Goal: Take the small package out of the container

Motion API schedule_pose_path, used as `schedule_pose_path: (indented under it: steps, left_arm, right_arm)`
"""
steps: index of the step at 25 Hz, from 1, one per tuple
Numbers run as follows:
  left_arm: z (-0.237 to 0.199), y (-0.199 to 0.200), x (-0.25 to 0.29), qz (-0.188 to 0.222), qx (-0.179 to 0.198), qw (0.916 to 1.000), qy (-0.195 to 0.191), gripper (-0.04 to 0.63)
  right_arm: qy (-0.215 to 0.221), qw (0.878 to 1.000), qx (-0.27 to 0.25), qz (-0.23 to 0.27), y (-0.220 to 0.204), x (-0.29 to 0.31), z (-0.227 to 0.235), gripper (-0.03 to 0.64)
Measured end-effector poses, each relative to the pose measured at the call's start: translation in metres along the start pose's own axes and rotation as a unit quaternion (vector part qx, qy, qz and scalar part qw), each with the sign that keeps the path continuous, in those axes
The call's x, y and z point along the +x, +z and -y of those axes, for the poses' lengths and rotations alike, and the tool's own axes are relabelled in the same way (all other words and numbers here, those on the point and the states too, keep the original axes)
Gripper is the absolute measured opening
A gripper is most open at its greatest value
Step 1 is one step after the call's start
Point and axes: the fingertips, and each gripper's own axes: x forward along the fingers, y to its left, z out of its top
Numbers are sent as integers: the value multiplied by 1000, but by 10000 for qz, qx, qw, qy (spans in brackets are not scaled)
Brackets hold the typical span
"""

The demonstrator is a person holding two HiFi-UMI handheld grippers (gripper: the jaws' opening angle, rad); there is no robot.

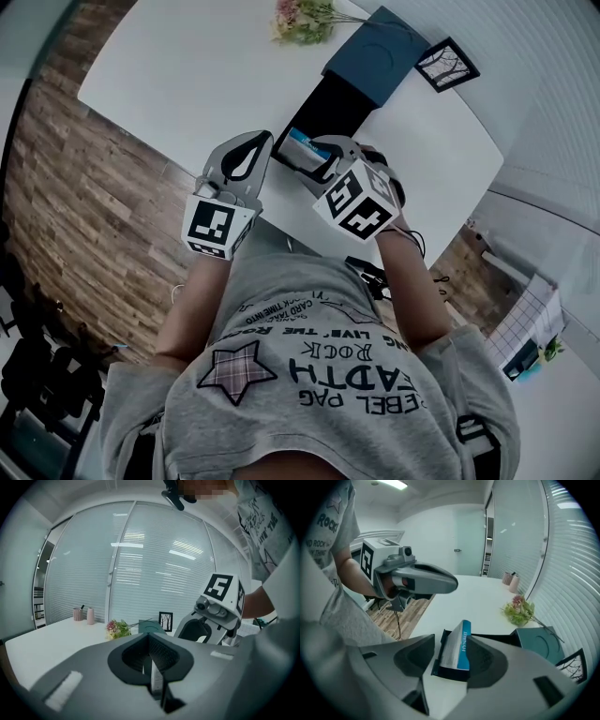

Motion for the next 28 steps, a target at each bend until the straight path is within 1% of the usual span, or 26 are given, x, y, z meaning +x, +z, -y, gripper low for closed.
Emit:
schedule_pose_path:
  steps: [6,14,20,25,28]
  left_arm:
    - [5,-16,21,-245,148,9995,-146,11]
    - [17,-27,46,-491,412,9972,-385,11]
    - [23,-44,53,-772,526,9945,-482,11]
    - [23,-45,56,-817,562,9938,-507,10]
    - [20,-47,56,-850,620,9932,-495,10]
  right_arm:
    - [67,10000,10,65,4,0,-9,218]
    - [71,9998,84,178,5,-2,-11,207]
    - [147,9995,119,238,5,-2,-14,206]
    - [282,9990,182,296,3,-2,-11,206]
    - [390,9980,355,354,5,0,-11,206]
